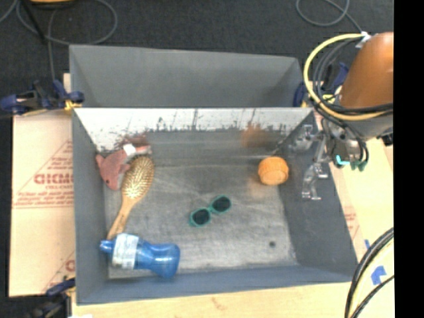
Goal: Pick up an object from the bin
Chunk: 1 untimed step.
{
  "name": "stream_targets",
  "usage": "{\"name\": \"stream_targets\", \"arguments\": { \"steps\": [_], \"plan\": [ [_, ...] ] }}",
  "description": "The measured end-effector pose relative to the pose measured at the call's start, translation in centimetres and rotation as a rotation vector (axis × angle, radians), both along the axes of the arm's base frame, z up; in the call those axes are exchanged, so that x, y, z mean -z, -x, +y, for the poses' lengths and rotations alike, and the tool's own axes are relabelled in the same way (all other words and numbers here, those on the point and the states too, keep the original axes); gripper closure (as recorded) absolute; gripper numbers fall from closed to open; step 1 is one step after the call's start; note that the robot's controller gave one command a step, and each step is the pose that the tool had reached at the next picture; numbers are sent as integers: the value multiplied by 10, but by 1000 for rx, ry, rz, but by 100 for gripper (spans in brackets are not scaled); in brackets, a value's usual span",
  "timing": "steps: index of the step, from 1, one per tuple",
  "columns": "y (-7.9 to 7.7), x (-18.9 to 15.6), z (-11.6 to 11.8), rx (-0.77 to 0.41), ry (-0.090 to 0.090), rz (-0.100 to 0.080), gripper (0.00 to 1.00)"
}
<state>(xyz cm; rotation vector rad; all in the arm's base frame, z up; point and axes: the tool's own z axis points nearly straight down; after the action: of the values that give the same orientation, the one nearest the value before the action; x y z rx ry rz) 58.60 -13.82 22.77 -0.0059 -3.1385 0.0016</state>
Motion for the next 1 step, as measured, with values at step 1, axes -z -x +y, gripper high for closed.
{"name": "stream_targets", "arguments": {
  "steps": [1],
  "plan": [
    [-2,-5,1,-3,1,-8,0]
  ]
}}
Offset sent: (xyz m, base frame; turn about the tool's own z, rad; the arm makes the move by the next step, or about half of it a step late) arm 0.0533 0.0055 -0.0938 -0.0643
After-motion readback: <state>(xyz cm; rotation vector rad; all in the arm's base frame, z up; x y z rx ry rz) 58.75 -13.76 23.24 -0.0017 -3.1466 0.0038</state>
